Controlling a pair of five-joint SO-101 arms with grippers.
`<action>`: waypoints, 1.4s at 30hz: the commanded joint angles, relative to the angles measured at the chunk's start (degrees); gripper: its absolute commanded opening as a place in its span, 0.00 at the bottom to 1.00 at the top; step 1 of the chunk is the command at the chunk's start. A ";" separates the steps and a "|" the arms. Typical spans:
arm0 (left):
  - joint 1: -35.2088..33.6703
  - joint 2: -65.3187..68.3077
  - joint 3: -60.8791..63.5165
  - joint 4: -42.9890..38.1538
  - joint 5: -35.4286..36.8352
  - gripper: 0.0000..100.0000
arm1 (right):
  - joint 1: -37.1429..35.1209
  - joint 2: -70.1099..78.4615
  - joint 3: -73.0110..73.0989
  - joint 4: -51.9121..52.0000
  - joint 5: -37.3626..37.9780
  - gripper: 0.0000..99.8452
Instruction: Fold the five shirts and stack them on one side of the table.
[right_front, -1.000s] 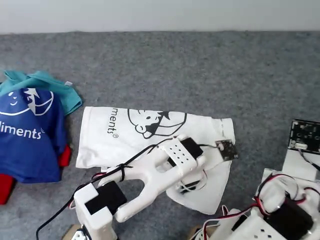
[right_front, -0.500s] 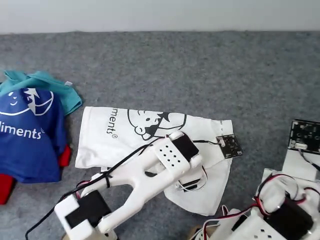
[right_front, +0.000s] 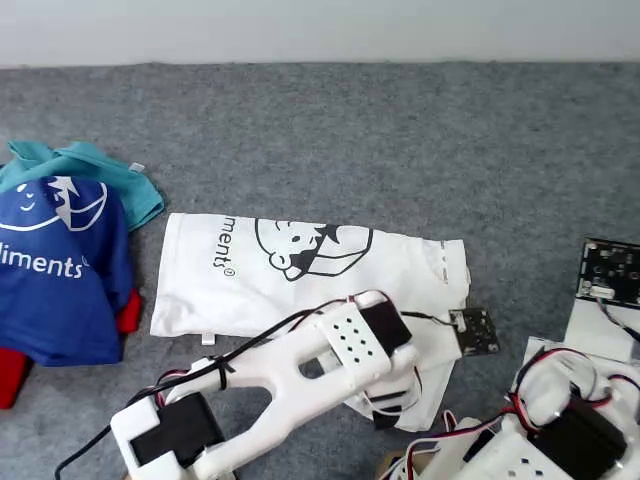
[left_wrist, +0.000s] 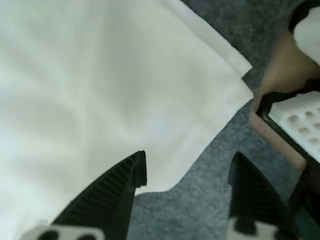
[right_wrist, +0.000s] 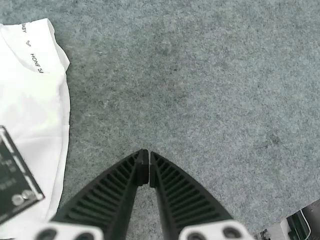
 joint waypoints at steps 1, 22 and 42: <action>0.18 -2.64 1.71 -4.40 -1.14 0.27 | 0.57 0.57 -2.11 0.31 -0.35 0.01; 0.00 11.43 -4.79 -8.18 -0.97 0.20 | 0.57 0.48 -2.11 0.31 -0.35 0.01; -7.65 11.34 -12.44 -6.42 -0.97 0.01 | 0.57 0.84 -2.11 0.31 -0.18 0.01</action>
